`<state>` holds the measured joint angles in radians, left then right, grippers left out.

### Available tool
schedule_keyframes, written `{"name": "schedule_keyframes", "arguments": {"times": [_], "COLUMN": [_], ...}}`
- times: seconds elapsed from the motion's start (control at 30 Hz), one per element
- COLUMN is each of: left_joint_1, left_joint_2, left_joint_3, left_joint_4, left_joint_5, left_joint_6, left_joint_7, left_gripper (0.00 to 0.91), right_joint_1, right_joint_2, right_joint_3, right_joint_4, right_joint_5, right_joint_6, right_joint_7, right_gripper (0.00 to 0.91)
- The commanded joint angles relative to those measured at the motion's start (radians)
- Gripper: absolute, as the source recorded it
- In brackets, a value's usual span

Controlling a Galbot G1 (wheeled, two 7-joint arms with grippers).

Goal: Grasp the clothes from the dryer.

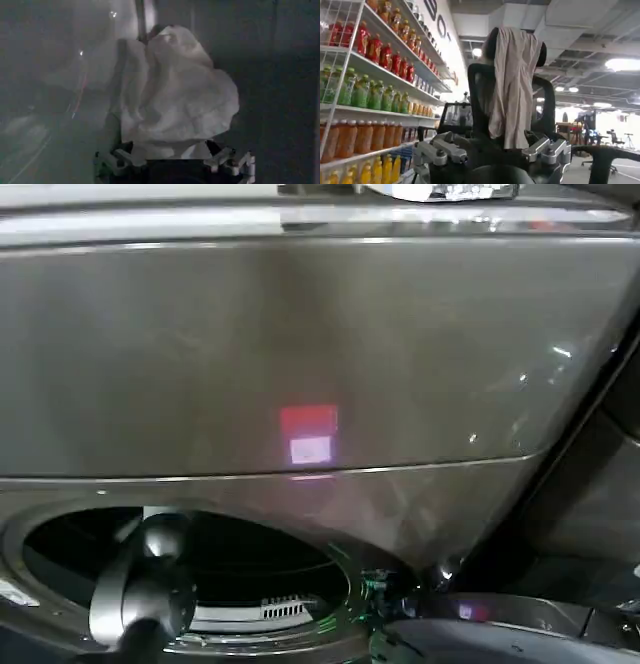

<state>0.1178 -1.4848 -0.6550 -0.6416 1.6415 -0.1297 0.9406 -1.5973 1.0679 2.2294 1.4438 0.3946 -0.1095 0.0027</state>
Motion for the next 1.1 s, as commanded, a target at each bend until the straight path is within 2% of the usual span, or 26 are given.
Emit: {"name": "schedule_keyframes", "arguments": {"times": [0.03, 0.13, 0.17, 0.23, 0.4, 0.67, 0.8, 0.83, 0.93, 1.03, 1.1], "left_joint_1": [0.002, -0.006, -0.003, 0.003, 0.023, 0.048, 0.054, 0.06, 0.108, 0.151, 0.174], "left_joint_2": [0.005, 0.008, 0.01, 0.012, 0.012, 0.013, 0.017, 0.008, -0.004, -0.014, -0.019], "left_joint_3": [0.002, -0.007, -0.007, -0.007, -0.001, 0.007, 0.007, -0.007, -0.005, -0.007, -0.001], "left_joint_4": [0.081, 0.096, 0.094, 0.067, 0.005, -0.093, -0.104, -0.118, -0.221, -0.3, -0.335], "left_joint_5": [-0.072, -0.061, -0.059, -0.068, -0.086, -0.139, -0.182, -0.197, -0.362, -0.477, -0.584], "left_joint_6": [-0.057, -0.062, -0.079, -0.09, -0.034, -0.006, 0.003, 0.005, 0.062, 0.089, 0.13], "left_joint_7": [-0.083, -0.073, -0.071, -0.049, -0.041, -0.03, -0.104, -0.19, -0.328, -0.333, -0.387], "left_gripper": [0.907, 0.899, 0.0, 0.0, 0.0, 0.0, 0.0, 0.0, 0.0, 0.0, 0.0], "right_joint_1": [0.003, 0.004, 0.005, 0.007, 0.008, 0.006, 0.007, 0.009, 0.011, 0.012, 0.007], "right_joint_2": [0.001, 0.001, 0.001, 0.002, 0.005, 0.006, 0.006, 0.007, 0.008, 0.008, 0.013], "right_joint_3": [-0.003, -0.004, -0.005, -0.007, -0.009, -0.012, -0.016, -0.016, -0.02, -0.021, -0.019], "right_joint_4": [-0.007, -0.008, -0.008, -0.006, -0.004, -0.004, -0.005, -0.003, 0.004, 0.01, 0.031], "right_joint_5": [-0.006, -0.008, -0.008, -0.01, -0.01, -0.01, -0.009, -0.012, -0.025, -0.03, -0.049], "right_joint_6": [0.004, 0.006, 0.005, 0.005, 0.006, 0.007, 0.012, 0.009, 0.006, 0.006, -0.022], "right_joint_7": [0.0, 0.0, 0.0, 0.0, 0.0, 0.0, -0.003, -0.003, -0.007, -0.011, -0.006], "right_gripper": [0.907, 0.907, 0.907, 0.907, 0.907, 0.907, 0.907, 0.907, 0.907, 0.907, 0.907]}}
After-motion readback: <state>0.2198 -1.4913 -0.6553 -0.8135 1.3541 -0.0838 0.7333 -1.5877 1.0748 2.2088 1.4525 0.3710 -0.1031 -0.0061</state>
